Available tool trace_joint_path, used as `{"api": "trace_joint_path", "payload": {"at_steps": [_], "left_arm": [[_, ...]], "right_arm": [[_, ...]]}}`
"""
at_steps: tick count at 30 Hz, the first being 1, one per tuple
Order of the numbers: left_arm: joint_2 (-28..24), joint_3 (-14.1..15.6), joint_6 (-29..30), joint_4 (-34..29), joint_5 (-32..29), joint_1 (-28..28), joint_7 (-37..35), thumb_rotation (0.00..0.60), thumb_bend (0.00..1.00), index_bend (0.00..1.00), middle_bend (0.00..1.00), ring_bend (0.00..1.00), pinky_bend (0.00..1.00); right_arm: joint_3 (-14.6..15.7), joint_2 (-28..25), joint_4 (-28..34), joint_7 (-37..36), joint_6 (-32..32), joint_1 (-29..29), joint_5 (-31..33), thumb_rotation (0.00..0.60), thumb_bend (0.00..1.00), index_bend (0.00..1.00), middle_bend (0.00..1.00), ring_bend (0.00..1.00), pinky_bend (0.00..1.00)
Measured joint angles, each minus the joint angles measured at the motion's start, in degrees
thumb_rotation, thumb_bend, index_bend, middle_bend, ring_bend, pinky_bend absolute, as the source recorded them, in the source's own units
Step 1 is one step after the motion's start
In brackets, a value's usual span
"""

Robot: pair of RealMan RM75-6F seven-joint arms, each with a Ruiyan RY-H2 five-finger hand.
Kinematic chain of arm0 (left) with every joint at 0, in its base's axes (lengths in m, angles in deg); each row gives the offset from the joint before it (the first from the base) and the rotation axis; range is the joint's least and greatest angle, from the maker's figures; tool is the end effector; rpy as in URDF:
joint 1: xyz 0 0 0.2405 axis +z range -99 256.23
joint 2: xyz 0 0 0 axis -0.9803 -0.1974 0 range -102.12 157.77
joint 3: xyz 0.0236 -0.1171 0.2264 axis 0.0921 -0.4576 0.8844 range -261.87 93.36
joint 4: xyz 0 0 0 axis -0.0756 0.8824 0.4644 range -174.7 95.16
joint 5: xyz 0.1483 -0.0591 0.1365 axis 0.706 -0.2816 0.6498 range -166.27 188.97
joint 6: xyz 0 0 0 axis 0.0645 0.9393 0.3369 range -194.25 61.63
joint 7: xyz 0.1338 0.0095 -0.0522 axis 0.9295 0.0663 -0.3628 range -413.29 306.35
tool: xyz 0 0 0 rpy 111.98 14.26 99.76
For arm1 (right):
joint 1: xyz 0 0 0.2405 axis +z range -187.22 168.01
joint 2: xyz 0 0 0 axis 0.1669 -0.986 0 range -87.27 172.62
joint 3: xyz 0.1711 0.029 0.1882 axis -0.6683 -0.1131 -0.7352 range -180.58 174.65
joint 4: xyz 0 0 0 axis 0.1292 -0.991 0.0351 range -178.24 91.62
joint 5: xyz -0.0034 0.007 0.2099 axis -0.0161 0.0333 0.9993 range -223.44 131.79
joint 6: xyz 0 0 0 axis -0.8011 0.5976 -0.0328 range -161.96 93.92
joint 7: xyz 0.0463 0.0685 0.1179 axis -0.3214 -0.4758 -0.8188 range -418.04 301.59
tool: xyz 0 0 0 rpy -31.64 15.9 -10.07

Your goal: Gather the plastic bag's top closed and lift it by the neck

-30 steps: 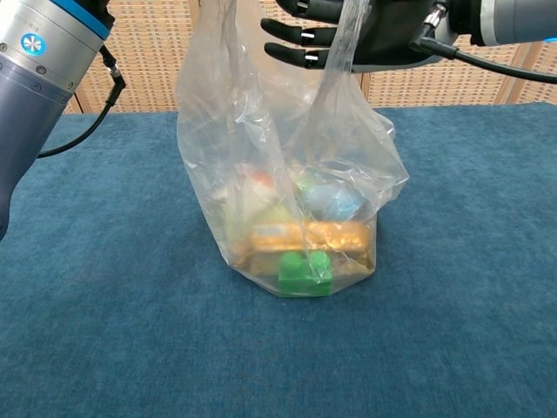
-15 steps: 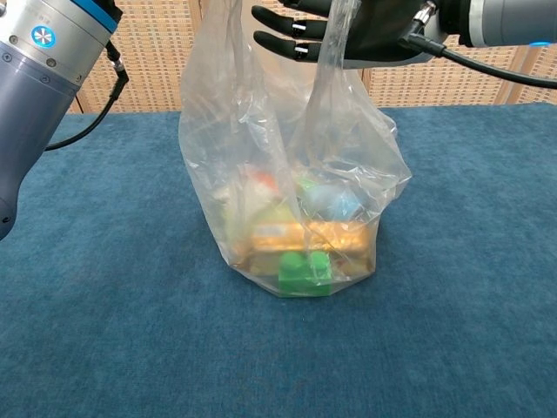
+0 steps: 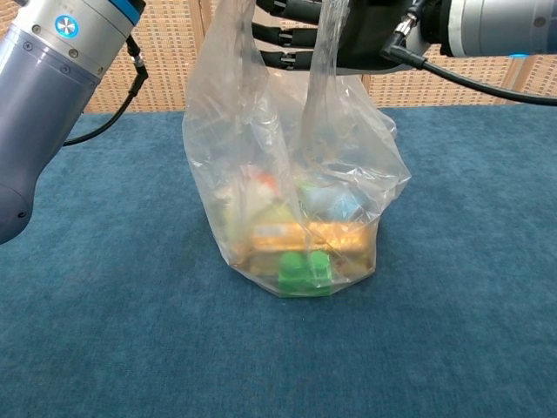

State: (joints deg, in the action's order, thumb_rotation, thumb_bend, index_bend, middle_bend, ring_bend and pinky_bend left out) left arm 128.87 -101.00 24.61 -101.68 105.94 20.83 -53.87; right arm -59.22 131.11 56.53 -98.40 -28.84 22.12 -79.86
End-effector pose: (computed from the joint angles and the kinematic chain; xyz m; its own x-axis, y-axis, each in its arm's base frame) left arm -0.0033 0.3651 0.0378 -0.0719 -0.3921 0.9171 0.5574 -0.7783 -0.2890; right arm -0.0245 -0.3621 0.0578 -0.8316 -0.5423 -0.1197 -0.1961 0.4885 -0.8503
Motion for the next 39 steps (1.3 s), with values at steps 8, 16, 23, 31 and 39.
{"api": "trace_joint_path", "payload": {"at_steps": [8,16,23,31,39], "left_arm": [[-0.3,-0.7,-1.9,-0.1,-0.6,-0.9,1.1,0.600,0.50,0.00,0.00,0.00,0.00],[-0.2,-1.7,-2.5,0.0,-1.0,-1.7,1.9,0.600,0.50,0.00,0.00,0.00,0.00],[-0.1,-1.7,-3.5,-0.7,-1.4,-1.8,2.4,0.600,0.50,0.00,0.00,0.00,0.00],[0.7,-2.0,-4.1,-0.9,-2.2,-2.0,2.8,0.600,0.50,0.00,0.00,0.00,0.00],[0.8,-2.2,-4.9,-0.7,-2.6,-2.2,3.1,0.600,0.50,0.00,0.00,0.00,0.00]], "right_arm": [[0.3,0.3,0.3,-0.7,0.0,0.6,-0.8,0.600,0.27,0.41,0.46,0.24,0.18],[1.0,0.5,0.4,-1.5,0.9,1.4,-1.7,0.600,0.26,0.41,0.46,0.24,0.18],[1.4,1.1,0.4,-2.6,1.0,1.7,-2.4,0.600,0.27,0.42,0.46,0.24,0.18],[1.0,3.3,-0.4,-3.4,0.9,1.8,-3.3,0.600,0.27,0.42,0.46,0.25,0.18],[0.3,5.5,-1.4,-4.3,0.7,1.7,-4.4,0.600,0.28,0.43,0.46,0.26,0.18]]}}
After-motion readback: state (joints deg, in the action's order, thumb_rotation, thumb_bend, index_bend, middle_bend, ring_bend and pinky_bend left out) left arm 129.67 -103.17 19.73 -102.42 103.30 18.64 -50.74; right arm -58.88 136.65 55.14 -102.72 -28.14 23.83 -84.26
